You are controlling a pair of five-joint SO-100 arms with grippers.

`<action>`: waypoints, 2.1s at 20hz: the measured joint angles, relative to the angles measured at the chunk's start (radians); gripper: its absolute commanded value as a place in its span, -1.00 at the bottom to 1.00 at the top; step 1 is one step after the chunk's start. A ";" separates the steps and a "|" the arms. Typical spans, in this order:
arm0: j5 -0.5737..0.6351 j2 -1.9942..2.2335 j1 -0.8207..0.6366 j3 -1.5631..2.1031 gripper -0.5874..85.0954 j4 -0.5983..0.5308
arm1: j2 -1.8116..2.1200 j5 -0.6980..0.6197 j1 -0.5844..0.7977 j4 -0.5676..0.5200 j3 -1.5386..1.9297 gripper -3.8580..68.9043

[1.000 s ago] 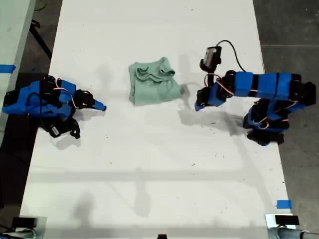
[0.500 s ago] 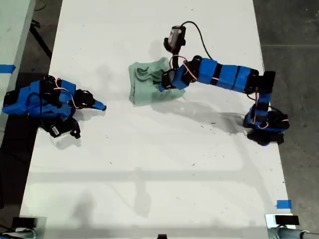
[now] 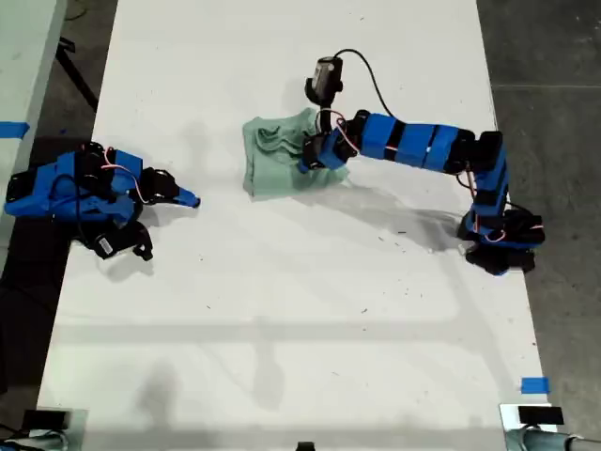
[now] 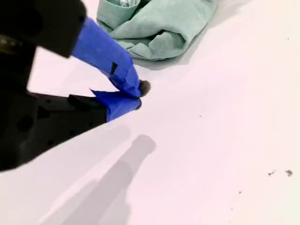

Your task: Fold t-shirt

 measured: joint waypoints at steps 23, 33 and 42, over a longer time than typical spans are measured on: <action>0.000 0.000 -0.006 0.000 -0.99 0.000 | -0.089 -0.020 0.225 -0.275 -0.160 -0.94; 0.000 0.000 -0.009 0.000 -0.99 0.000 | -0.074 -0.041 0.149 -0.268 0.097 -0.94; 0.000 0.000 -0.009 0.000 -0.99 0.000 | -0.028 -0.109 0.098 -0.175 0.094 -0.94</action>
